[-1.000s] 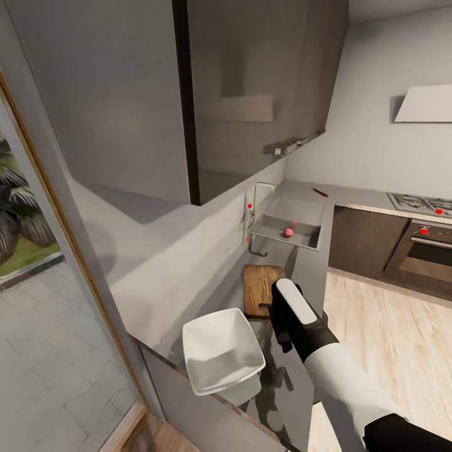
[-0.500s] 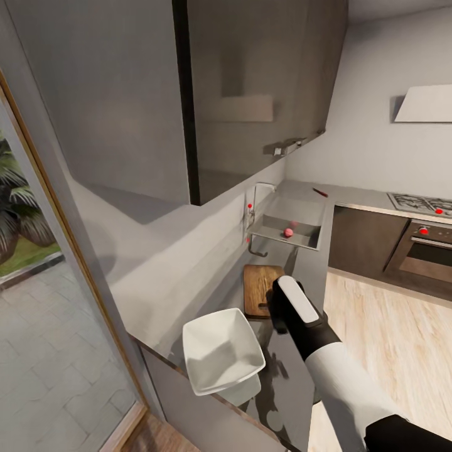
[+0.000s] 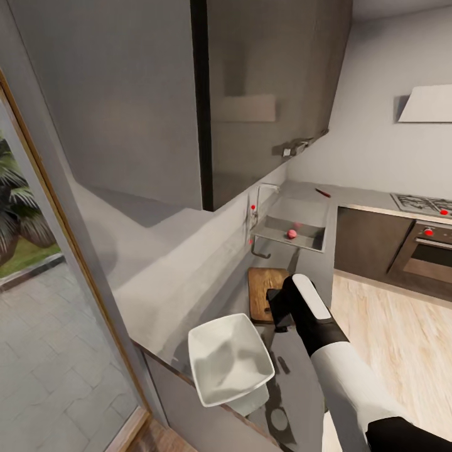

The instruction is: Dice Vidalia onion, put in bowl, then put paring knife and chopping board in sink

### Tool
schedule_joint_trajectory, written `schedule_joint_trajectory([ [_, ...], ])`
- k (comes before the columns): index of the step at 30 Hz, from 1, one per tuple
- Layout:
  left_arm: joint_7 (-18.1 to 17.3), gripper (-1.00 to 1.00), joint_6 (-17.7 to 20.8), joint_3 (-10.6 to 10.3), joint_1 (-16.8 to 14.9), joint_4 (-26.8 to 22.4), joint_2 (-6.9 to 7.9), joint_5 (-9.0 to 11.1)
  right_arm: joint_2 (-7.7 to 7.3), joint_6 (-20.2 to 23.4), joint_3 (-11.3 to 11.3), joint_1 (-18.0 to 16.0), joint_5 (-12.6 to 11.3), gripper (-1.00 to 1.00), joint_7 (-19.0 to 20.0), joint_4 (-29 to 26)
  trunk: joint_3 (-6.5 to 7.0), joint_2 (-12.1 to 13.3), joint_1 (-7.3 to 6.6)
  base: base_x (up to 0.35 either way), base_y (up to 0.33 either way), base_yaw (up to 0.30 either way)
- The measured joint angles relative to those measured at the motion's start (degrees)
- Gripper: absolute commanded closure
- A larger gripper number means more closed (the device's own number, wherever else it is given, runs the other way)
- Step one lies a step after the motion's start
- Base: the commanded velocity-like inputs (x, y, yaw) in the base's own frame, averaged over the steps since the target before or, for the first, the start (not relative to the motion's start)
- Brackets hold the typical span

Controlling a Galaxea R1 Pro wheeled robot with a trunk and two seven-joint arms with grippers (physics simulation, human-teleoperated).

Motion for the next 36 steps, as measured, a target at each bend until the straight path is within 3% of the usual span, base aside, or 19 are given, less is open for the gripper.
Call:
schedule_joint_trajectory([
  [14,0.00,-1.00,0.00,0.00,0.00,0.00,0.00,0.00,-0.10,-0.02,-0.03,-0.02,0.18,-1.00,-0.09,0.09,0.00,0.00,0.01,0.007,0.006,0.000],
  [29,0.00,-1.00,0.00,0.00,0.00,0.00,0.00,0.00,-2.59,0.02,-1.15,0.00,0.53,-1.00,-0.27,0.18,0.00,0.00,0.01,0.000,0.000,0.000],
  [36,0.00,-1.00,0.00,0.00,0.00,0.00,0.00,0.00,-2.80,0.01,-1.57,0.01,0.53,-1.00,-0.27,0.18,-0.11,0.00,0.01,0.000,0.000,0.000],
])
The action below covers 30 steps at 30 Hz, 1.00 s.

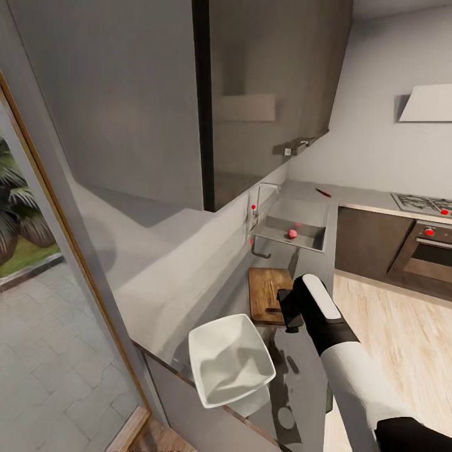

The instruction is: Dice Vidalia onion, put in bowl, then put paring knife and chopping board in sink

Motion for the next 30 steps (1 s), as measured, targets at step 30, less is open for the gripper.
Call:
schedule_joint_trajectory([
  [30,0.00,-1.00,0.00,-0.08,0.00,0.00,-0.43,-0.03,0.00,-7.88,0.01,-0.04,0.76,-1.00,-14.68,-0.01,-1.01,-0.01,0.00,0.000,0.000,0.000],
])
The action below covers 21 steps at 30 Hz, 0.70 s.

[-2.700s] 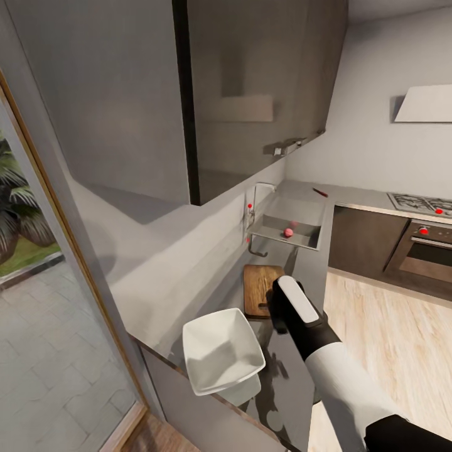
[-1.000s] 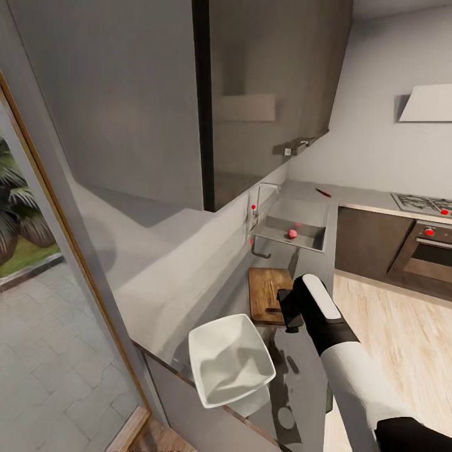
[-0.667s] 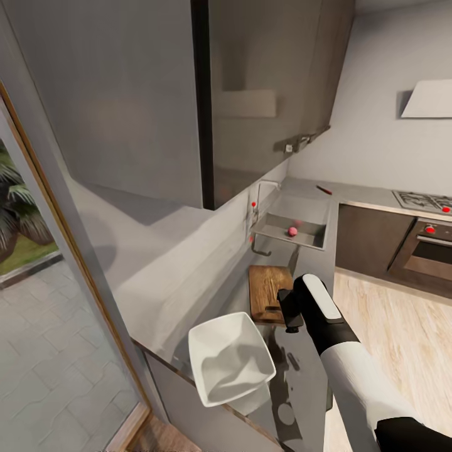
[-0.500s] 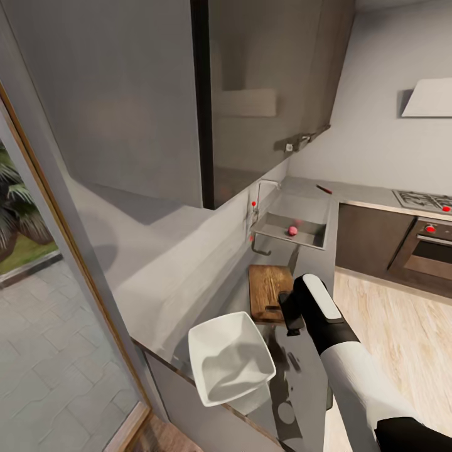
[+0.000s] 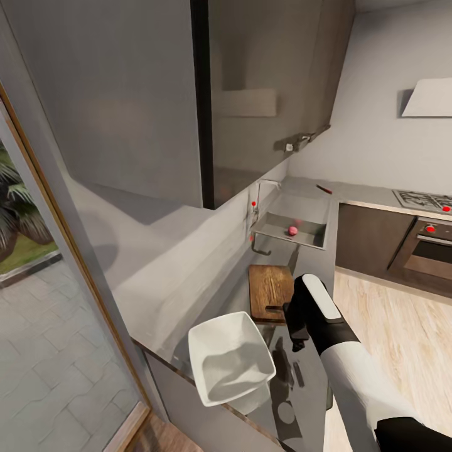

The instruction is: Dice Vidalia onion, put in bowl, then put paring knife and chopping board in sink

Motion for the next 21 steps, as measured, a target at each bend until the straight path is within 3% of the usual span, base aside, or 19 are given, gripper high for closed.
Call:
schedule_joint_trajectory([
  [14,0.00,-1.00,0.00,0.00,0.00,0.00,0.02,0.00,0.00,-0.13,0.01,0.04,0.06,-1.00,0.02,0.00,0.00,0.00,0.00,0.049,0.000,0.000],
  [21,-0.01,-1.00,0.00,0.00,0.00,0.00,-0.01,-0.02,0.00,0.17,0.01,-1.35,0.10,-1.00,2.60,-0.23,0.01,0.00,0.00,0.002,0.000,0.000],
])
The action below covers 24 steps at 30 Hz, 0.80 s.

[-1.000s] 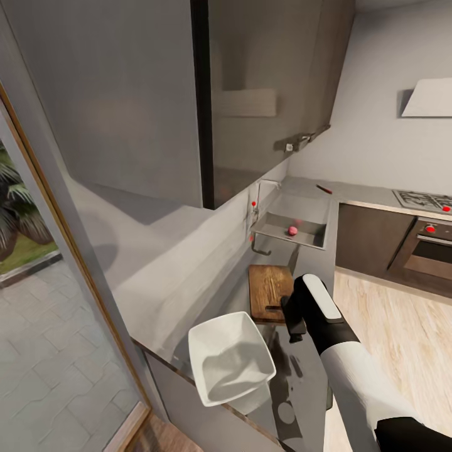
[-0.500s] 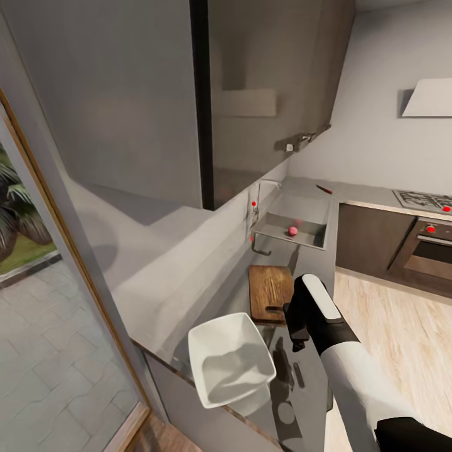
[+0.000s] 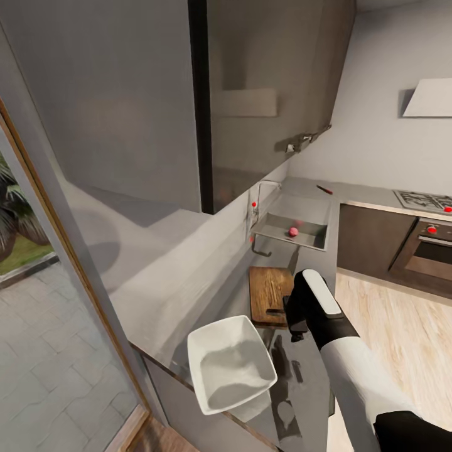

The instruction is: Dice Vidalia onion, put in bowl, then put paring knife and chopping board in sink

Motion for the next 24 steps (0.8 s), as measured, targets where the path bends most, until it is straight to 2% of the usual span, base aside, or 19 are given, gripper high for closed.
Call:
schedule_joint_trajectory([
  [3,0.01,-1.00,0.00,0.00,0.00,0.00,0.00,0.02,0.00,0.25,0.02,-2.71,0.11,-1.00,-0.66,-0.03,0.00,0.00,0.00,0.000,0.000,0.000],
  [6,0.00,-1.00,0.00,0.00,0.00,0.00,0.00,-0.01,0.00,0.45,0.09,-7.42,0.17,-1.00,-5.12,0.09,0.00,-0.01,0.00,0.000,0.000,0.000],
  [12,-0.01,-1.00,0.00,-0.02,0.00,0.00,0.00,-0.02,0.00,0.61,0.01,-13.43,0.15,-1.00,-6.23,3.69,0.00,0.00,0.00,0.000,0.000,0.000],
  [15,-0.01,-1.00,0.00,-0.02,0.00,0.00,0.00,-0.02,0.01,0.53,-0.03,-15.14,0.15,-1.00,-6.26,6.92,0.00,0.01,0.00,0.000,0.000,0.000],
  [20,0.01,-1.00,0.00,-0.01,0.00,0.00,0.00,-0.02,0.17,0.34,0.01,-15.90,0.17,-1.00,-6.25,11.67,-0.01,0.00,0.00,0.000,0.000,0.000],
  [24,0.00,-1.00,0.00,0.00,0.00,0.00,0.00,-0.02,0.29,-0.11,1.77,-15.98,0.18,-1.00,-6.25,12.59,-0.04,0.00,0.00,0.000,0.000,0.002],
])
